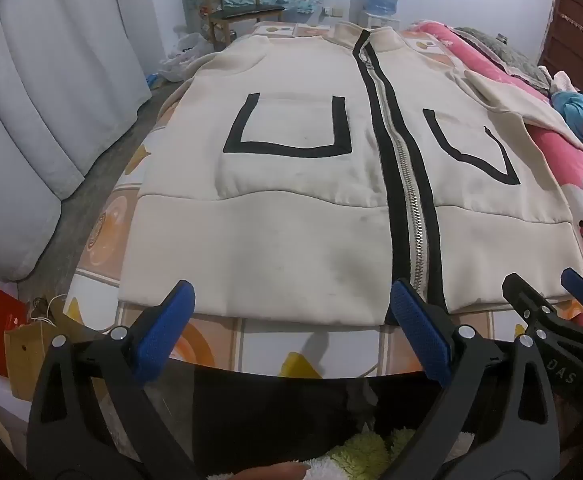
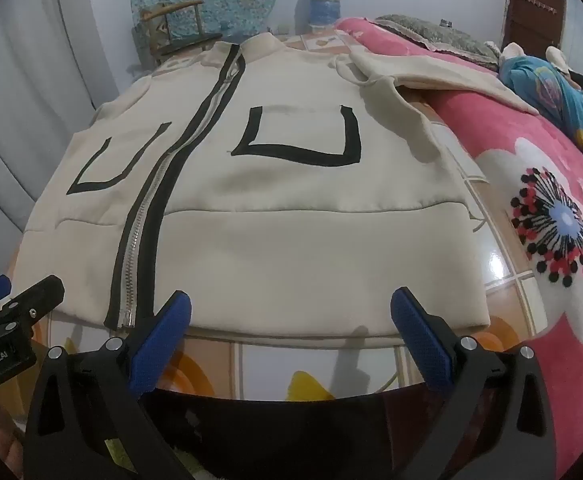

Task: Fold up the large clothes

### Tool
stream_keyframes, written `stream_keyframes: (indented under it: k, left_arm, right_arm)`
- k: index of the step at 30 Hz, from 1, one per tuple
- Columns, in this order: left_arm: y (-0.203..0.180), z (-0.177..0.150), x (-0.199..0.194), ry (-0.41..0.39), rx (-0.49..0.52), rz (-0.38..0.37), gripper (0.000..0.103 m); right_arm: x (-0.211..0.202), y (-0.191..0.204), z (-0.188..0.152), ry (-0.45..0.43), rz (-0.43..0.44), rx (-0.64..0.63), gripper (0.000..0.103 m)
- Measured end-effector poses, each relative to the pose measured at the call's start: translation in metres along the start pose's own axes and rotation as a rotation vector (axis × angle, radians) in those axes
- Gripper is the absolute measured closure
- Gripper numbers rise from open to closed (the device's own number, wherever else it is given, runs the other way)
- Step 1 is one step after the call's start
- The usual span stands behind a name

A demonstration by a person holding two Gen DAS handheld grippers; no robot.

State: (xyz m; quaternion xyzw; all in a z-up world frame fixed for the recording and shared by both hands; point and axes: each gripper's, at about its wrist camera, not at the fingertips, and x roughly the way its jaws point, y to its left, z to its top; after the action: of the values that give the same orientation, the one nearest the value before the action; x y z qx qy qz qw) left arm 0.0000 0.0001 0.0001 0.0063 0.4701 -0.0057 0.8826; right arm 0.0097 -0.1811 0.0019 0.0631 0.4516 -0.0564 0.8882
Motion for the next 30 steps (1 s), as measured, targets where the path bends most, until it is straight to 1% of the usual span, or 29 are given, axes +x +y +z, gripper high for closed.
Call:
stream_keyframes:
  k: [5, 9, 12, 17, 30]
  left_arm:
    - [0.0, 0.0, 0.0001, 0.002, 0.001, 0.001, 0.008]
    - [0.0, 0.0, -0.0004, 0.001, -0.001, 0.002, 0.008]
    - [-0.0007, 0.0016, 0.0003, 0.001, -0.002, 0.001, 0.008]
    - [-0.0004, 0.0008, -0.0001, 0.002, -0.002, -0.001, 0.008]
    - [-0.0002, 0.0003, -0.0005, 0.002, -0.005, -0.005, 0.008]
  right_arm:
    - [-0.0027, 0.0014, 0.0027, 0.0, -0.003, -0.007, 0.006]
    - [0.0023, -0.0023, -0.0019, 0.0, -0.005, -0.002, 0.006]
    - [-0.0018, 0.0, -0.0029, -0.004, -0.003, -0.005, 0.006]
    - [-0.0018, 0.0022, 0.0027, -0.001, -0.005, -0.013, 0.006]
    - [-0.004, 0.0055, 0.0047, -0.007, -0.01, -0.018, 0.006]
